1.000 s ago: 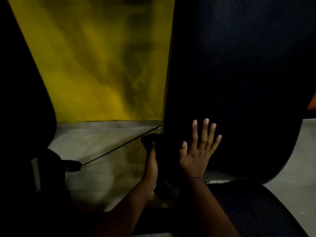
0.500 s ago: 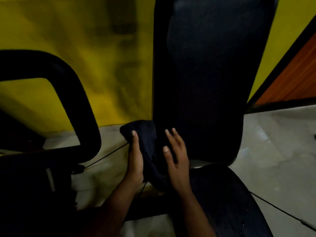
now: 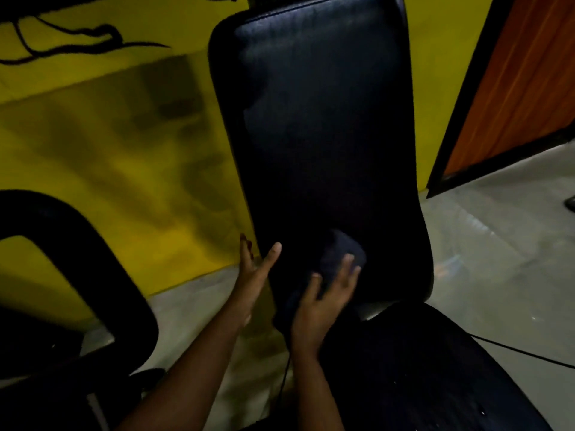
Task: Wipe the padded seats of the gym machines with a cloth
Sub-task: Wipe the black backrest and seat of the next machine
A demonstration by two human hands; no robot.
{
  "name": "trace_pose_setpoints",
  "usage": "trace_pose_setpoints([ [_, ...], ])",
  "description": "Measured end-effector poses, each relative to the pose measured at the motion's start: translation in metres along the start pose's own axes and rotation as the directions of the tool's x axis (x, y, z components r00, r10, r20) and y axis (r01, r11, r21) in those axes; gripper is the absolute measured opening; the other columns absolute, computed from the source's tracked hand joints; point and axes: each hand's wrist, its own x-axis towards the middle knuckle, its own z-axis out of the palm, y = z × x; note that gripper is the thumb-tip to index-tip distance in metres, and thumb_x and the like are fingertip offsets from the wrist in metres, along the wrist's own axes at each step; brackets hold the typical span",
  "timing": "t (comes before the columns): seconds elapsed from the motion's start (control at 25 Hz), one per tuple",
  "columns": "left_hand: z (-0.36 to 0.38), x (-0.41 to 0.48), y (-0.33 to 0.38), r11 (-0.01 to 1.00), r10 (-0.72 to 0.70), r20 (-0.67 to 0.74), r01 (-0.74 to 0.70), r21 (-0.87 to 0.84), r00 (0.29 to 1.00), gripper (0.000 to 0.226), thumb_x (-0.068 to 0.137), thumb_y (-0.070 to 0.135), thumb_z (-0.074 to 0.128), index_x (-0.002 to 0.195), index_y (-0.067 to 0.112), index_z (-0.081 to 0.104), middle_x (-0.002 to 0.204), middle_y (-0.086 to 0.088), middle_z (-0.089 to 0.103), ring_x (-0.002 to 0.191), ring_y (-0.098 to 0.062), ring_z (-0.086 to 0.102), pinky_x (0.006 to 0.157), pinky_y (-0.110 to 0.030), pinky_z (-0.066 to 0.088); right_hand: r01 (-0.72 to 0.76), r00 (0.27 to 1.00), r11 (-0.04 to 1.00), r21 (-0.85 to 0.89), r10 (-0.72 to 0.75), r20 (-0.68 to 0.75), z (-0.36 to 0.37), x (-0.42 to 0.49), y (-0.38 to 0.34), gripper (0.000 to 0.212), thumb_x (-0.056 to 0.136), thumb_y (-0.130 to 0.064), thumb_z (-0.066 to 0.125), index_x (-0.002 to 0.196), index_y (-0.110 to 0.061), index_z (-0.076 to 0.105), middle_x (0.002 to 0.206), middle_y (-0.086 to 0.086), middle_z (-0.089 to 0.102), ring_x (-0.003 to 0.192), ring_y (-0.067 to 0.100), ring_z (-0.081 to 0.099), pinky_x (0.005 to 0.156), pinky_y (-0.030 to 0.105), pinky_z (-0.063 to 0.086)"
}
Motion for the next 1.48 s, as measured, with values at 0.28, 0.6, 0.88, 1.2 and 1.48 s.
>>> trace_pose_setpoints([
  [0.28, 0.017, 0.037, -0.040, 0.981, 0.140, -0.013, -0.141, -0.130, 0.990, 0.083, 0.059, 0.025, 0.075, 0.134, 0.016, 0.039, 0.121, 0.000, 0.061, 0.106, -0.013, 0.063, 0.076, -0.024, 0.056, 0.100, 0.991, 0.969, -0.228, -0.117, -0.060, 0.013, 0.040, 0.096, 0.065, 0.080, -0.029, 0.041, 0.143, -0.022, 0.030, 0.154, 0.015, 0.017, 0.141, 0.035, 0.014, 0.113, 0.053, 0.014],
  [0.6, 0.015, 0.038, -0.045, 0.973, 0.130, 0.020, -0.124, -0.194, 0.991, 0.088, 0.058, 0.029, 0.081, 0.134, 0.021, 0.039, 0.120, 0.005, 0.061, 0.107, -0.012, 0.062, 0.076, -0.027, 0.057, -0.225, 0.952, 0.967, -0.120, 0.192, -0.238, 0.005, 0.081, 0.078, 0.062, 0.088, -0.024, 0.042, 0.146, -0.017, 0.023, 0.153, 0.024, 0.014, 0.139, 0.042, 0.018, 0.113, 0.040, 0.011],
  [0.88, 0.013, 0.037, -0.027, 0.969, 0.137, 0.040, -0.126, -0.211, 0.990, 0.114, 0.043, 0.059, 0.086, 0.139, 0.024, 0.036, 0.136, 0.001, 0.053, 0.123, -0.019, 0.054, 0.102, -0.047, 0.044, 0.456, 0.887, 0.806, -0.378, -0.380, 0.261, 0.006, 0.074, 0.042, 0.080, 0.075, -0.031, 0.041, 0.146, -0.042, 0.008, 0.157, -0.002, -0.004, 0.141, 0.037, 0.007, 0.112, 0.049, 0.008],
  [1.2, 0.016, 0.038, 0.032, 0.958, 0.211, -0.047, -0.216, -0.186, 0.976, 0.109, 0.050, 0.071, 0.074, 0.142, 0.028, 0.035, 0.140, 0.003, 0.050, 0.124, -0.016, 0.052, 0.103, -0.043, 0.043, -0.056, 0.998, 0.939, -0.340, 0.065, 0.015, 0.015, 0.133, -0.029, 0.070, 0.093, -0.017, 0.049, 0.146, -0.025, 0.004, 0.157, 0.012, -0.002, 0.142, 0.044, -0.001, 0.111, 0.057, 0.009],
  [1.48, 0.014, 0.043, 0.132, 0.871, 0.398, -0.141, -0.422, -0.250, 0.906, 0.072, 0.078, 0.048, 0.059, 0.141, 0.025, 0.034, 0.136, 0.007, 0.049, 0.120, -0.009, 0.053, 0.100, -0.035, 0.045, 0.826, 0.563, 0.476, -0.303, -0.659, 0.499, 0.034, 0.090, -0.081, 0.082, 0.074, -0.035, 0.043, 0.148, -0.039, 0.007, 0.158, 0.000, -0.007, 0.139, 0.039, 0.009, 0.108, 0.052, 0.010],
])
